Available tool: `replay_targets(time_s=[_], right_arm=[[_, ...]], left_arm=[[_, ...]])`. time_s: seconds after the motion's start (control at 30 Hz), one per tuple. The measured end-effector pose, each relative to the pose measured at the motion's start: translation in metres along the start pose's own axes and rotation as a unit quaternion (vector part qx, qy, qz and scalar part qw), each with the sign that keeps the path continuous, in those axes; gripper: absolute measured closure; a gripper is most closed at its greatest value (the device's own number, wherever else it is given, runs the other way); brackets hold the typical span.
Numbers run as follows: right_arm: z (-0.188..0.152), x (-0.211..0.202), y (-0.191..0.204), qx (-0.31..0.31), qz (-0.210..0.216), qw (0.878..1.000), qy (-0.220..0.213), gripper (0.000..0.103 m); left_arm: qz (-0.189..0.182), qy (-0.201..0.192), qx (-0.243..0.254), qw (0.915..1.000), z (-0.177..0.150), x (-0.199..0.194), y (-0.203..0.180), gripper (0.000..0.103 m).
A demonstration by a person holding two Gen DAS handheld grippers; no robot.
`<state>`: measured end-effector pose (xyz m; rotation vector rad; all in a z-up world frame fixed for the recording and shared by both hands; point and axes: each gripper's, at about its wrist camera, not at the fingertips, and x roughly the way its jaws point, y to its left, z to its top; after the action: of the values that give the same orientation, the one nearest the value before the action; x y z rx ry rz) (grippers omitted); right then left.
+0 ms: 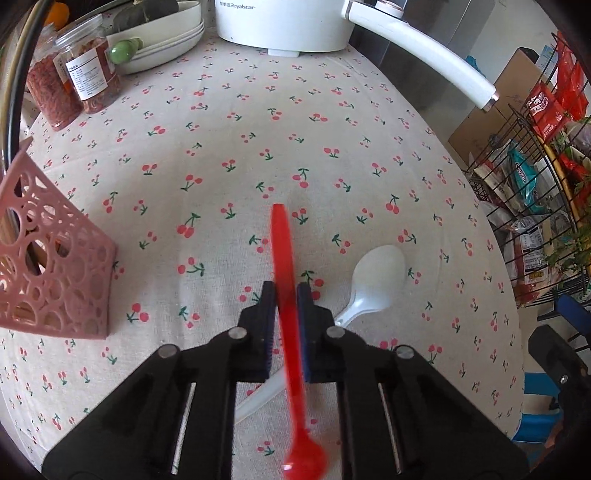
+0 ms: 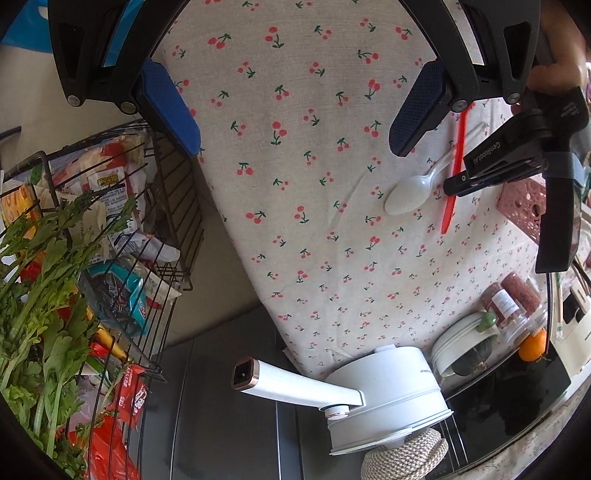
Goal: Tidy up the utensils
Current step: 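Grasp the red spoon with the left tool and lift it, then grasp the white spoon with the right tool while the left tool holds the red spoon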
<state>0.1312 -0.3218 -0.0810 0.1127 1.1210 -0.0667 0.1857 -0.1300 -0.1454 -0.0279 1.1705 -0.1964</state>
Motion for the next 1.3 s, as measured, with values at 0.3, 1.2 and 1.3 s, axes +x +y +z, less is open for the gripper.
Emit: replay_targets(time_s=[0.3,1.2,1.3], right_arm=[[0.000,0.003,0.002,0.005,0.004,1.000,0.011,0.000],[0.028,0.084,0.098,0.069,0.076,0.986,0.130,0.022],[0.034,0.090,0.107,0.070,0.051,0.989,0.119,0.033]], left_arm=[[-0.005,-0.047,0.002,0.9989,-0.006,-0.039,0.012,0.092],[-0.066,-0.159,0.001,0.9851,-0.045,-0.163,0.114,0.092],[-0.073,-0.166,-0.007,0.9834,-0.046,-0.170,0.125,0.092]])
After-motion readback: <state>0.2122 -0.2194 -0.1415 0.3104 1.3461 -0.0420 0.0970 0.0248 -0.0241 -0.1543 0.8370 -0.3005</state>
